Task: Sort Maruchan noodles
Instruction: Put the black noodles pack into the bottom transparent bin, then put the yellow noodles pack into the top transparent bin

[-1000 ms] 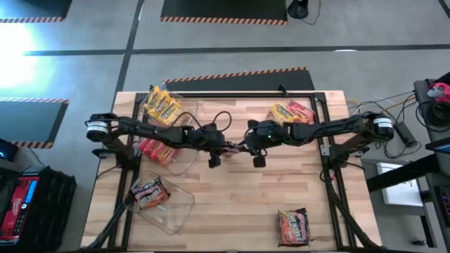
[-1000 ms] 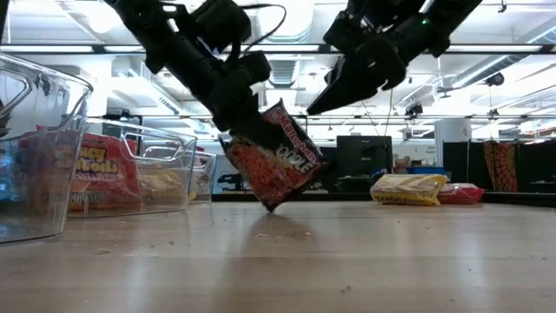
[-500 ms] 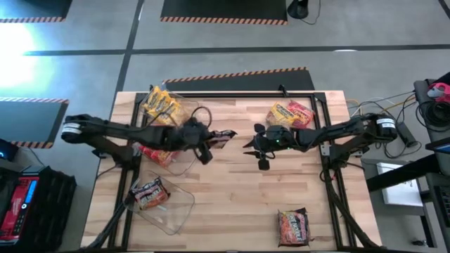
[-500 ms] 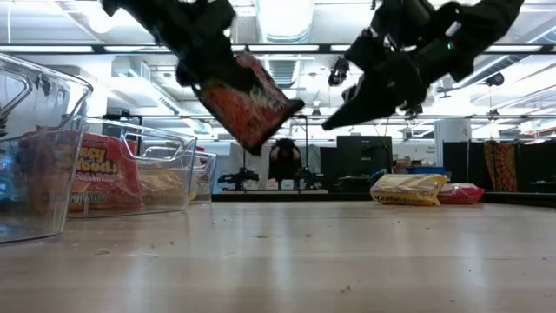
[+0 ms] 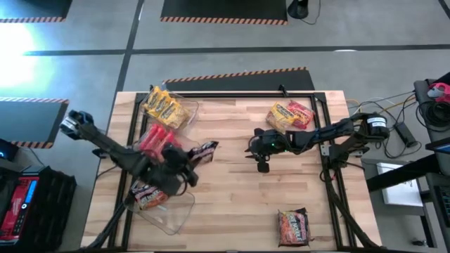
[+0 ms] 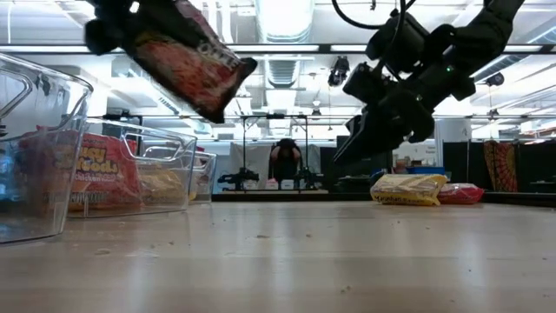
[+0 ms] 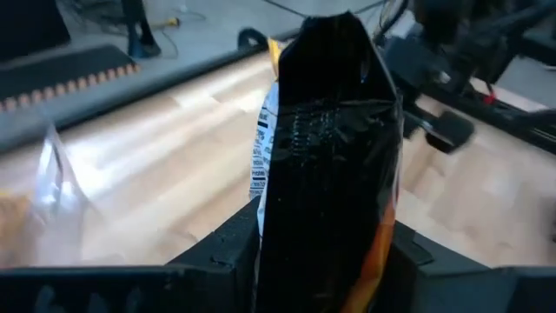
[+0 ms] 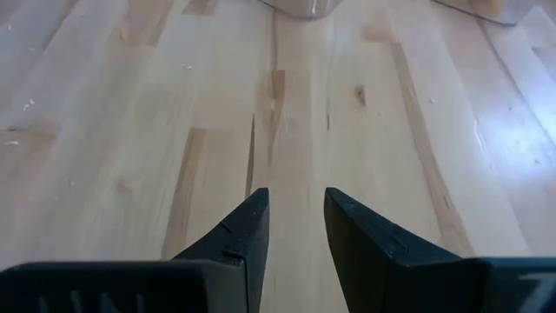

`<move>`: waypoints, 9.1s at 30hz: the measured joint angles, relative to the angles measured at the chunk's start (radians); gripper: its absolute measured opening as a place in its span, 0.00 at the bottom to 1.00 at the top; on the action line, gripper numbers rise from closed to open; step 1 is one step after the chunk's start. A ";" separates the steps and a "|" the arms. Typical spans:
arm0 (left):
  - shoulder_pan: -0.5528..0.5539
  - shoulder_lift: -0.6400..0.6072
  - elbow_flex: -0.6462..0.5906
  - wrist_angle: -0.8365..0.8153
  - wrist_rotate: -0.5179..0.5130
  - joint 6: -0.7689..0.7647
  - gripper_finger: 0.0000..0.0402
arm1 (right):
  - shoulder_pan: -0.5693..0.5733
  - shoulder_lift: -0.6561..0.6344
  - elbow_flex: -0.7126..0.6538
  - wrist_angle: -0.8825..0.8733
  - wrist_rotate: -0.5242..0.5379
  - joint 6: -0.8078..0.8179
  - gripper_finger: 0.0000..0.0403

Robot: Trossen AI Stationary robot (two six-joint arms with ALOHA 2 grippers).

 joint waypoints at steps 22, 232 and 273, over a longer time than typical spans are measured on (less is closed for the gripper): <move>-0.427 0.022 0.017 -0.143 -0.159 -0.437 0.32 | -0.018 -0.089 0.000 -0.051 -0.001 0.061 0.25; 0.926 0.385 -0.068 0.826 0.922 0.978 0.48 | -0.360 -0.304 -0.015 -0.730 0.236 0.962 0.50; 1.044 0.757 0.459 0.581 1.148 1.120 0.48 | -0.371 -0.537 -0.360 -0.442 0.430 1.302 0.50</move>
